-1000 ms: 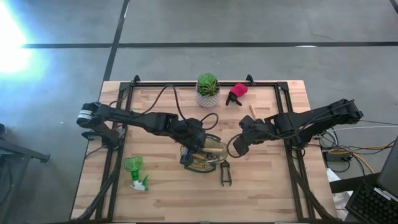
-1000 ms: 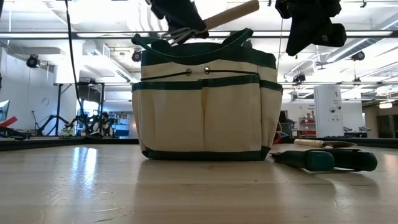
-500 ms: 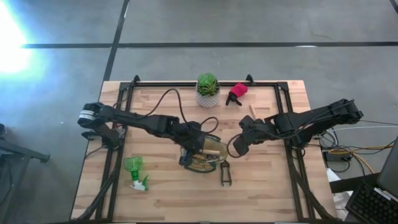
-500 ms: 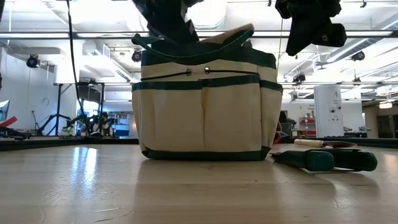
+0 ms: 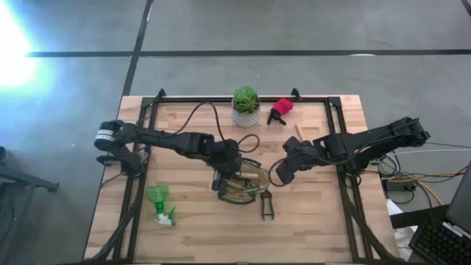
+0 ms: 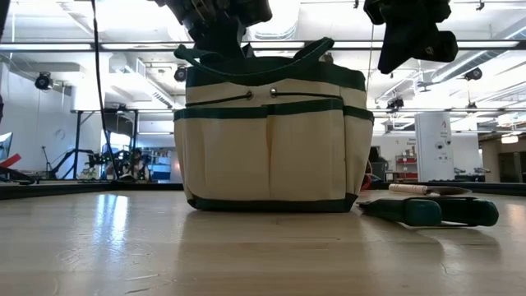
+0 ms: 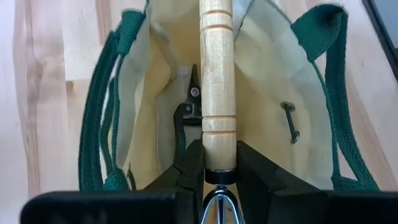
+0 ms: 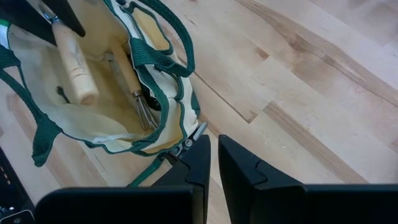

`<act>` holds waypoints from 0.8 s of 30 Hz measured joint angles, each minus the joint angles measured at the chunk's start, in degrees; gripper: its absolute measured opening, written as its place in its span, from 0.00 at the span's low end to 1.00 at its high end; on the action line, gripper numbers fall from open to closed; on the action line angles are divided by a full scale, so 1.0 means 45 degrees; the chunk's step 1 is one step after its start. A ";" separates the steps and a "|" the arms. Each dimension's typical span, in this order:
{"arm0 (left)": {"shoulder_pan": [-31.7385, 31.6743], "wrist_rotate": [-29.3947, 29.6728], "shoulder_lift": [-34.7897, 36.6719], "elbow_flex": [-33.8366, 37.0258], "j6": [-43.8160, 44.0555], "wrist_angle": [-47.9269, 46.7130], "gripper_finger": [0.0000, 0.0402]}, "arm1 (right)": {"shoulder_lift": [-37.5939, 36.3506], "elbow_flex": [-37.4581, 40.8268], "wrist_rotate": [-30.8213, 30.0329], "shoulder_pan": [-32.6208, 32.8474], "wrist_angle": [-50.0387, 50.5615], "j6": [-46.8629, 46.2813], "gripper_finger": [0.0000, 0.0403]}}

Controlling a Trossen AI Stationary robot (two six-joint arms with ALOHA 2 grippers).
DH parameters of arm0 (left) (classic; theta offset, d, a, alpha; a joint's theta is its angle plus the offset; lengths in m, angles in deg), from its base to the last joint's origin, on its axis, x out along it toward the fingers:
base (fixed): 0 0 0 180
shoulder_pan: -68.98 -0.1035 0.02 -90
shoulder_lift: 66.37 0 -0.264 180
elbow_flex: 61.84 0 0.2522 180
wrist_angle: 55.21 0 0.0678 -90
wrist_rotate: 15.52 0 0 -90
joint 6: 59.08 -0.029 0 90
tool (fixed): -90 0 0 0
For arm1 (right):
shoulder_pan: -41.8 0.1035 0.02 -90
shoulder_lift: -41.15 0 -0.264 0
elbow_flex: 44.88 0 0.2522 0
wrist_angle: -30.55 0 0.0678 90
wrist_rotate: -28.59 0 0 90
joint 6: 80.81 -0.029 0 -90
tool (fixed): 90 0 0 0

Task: Pick & Place Garden tools in Gardening bag
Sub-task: Put the brown hand rake into the white gardening bag

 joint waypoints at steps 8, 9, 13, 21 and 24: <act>0.0002 0.0098 -0.0948 -0.0963 -0.0172 -0.1058 0.16 | 0.0000 0.0002 0.0003 0.0000 0.0005 -0.0002 0.07; 0.0002 0.0221 -0.1067 -0.1024 -0.0173 -0.1253 0.16 | 0.0000 0.0000 0.0004 0.0000 0.0005 0.0000 0.07; 0.0012 0.0433 -0.1364 -0.1207 -0.0175 -0.1441 0.16 | 0.0000 0.0000 0.0003 0.0002 0.0008 0.0000 0.07; 0.0007 0.0437 -0.1934 -0.1443 -0.0207 -0.1470 0.16 | 0.0000 0.0000 0.0000 0.0000 0.0000 0.0000 0.07; 0.0012 0.0436 -0.2141 -0.1433 -0.0287 -0.1486 0.16 | 0.0000 0.0000 0.0000 0.0000 -0.0001 0.0000 0.07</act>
